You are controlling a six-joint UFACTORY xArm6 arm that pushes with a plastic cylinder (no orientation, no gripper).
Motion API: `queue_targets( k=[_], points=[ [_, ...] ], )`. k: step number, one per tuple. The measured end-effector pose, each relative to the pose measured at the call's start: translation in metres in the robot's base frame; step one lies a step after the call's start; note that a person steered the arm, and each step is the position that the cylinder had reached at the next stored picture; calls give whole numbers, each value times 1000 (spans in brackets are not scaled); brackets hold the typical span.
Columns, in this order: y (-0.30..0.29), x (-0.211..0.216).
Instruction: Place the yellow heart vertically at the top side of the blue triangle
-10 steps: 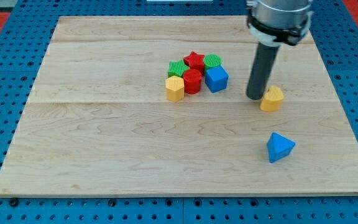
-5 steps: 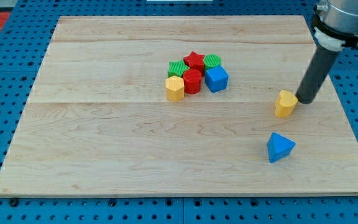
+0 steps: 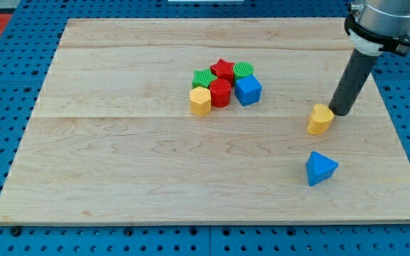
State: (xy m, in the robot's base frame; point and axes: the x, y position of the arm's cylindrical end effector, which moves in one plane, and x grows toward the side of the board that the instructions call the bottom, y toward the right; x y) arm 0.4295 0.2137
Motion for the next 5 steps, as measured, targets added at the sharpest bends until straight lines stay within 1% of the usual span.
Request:
queue_targets(
  k=[2, 3, 4, 5],
  points=[
    [2, -18],
    [-5, -17],
    [-58, 11],
    [-81, 54]
  ],
)
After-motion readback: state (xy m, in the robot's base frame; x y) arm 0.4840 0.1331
